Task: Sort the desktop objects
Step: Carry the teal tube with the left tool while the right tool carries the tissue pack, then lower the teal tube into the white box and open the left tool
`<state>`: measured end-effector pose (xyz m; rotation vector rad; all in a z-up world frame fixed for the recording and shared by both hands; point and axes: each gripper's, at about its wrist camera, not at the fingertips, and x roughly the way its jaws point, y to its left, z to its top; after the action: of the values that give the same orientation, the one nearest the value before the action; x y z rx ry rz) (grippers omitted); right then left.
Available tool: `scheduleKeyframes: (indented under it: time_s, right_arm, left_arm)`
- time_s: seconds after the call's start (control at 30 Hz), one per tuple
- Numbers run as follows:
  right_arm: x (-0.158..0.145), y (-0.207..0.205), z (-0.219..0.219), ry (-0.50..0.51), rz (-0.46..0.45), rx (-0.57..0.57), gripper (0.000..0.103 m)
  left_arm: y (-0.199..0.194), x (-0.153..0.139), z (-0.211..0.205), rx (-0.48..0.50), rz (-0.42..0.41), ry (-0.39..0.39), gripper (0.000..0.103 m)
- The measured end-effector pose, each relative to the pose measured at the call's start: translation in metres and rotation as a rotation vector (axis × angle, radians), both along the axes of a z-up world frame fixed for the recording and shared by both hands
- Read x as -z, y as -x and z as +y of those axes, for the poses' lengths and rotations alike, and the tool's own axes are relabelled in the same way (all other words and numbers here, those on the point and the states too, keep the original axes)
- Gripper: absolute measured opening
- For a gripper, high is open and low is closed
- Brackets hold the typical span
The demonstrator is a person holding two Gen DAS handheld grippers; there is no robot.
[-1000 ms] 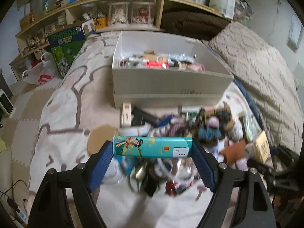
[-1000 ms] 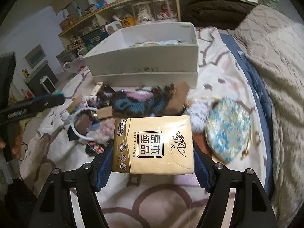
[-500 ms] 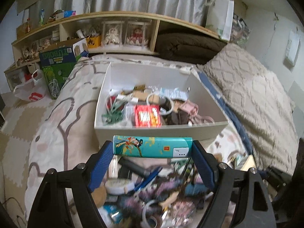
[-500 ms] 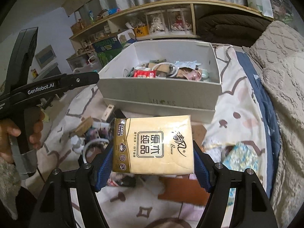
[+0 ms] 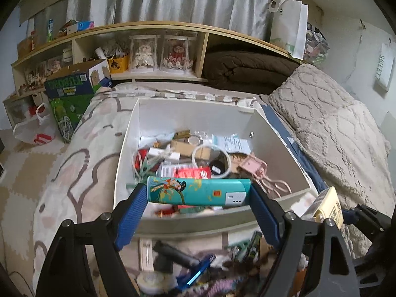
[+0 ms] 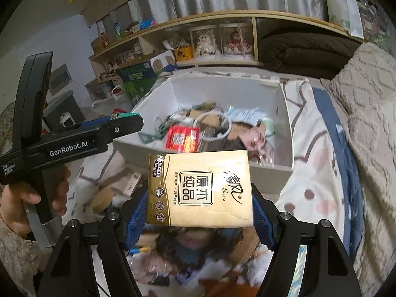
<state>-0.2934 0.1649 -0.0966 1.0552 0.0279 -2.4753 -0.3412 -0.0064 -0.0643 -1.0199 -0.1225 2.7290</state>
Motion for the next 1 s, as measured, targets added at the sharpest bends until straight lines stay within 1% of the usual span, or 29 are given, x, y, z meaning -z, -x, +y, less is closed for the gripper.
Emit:
scheduleKeyframes:
  time_s: [0.1, 0.2, 0.33, 0.43, 0.6, 0.8, 0.93, 1.0]
  right_arm:
    - [-0.004, 0.015, 0.002, 0.013, 0.004, 0.017, 0.075]
    - [-0.008, 0.033, 0.005, 0.034, 0.011, 0.045, 0.075]
    - [-0.01, 0.057, 0.002, 0.032, 0.014, 0.063, 0.075]
    - [-0.008, 0.073, -0.003, 0.03, 0.005, 0.062, 0.075]
    - [-0.004, 0.094, -0.012, -0.004, -0.005, 0.059, 0.075]
    - [0.0, 0.101, -0.01, 0.001, -0.027, 0.065, 0.075]
    - [0.006, 0.101, -0.011, -0.004, -0.044, 0.061, 0.075]
    - [0.009, 0.102, -0.011, 0.0, -0.053, 0.06, 0.075]
  left_arm:
    - [0.016, -0.004, 0.002, -0.009, 0.003, 0.021, 0.082]
    - [0.039, -0.004, 0.002, -0.016, -0.021, 0.041, 0.082]
    - [0.064, -0.002, 0.002, -0.036, -0.043, 0.08, 0.082]
    - [0.076, 0.005, 0.005, -0.04, -0.056, 0.102, 0.082]
    - [0.096, 0.022, 0.009, -0.049, -0.117, 0.138, 0.082]
    - [0.118, 0.029, 0.004, -0.079, -0.176, 0.131, 0.082]
    - [0.127, 0.031, 0.002, -0.094, -0.198, 0.122, 0.082]
    - [0.129, 0.033, 0.0, -0.111, -0.196, 0.113, 0.083]
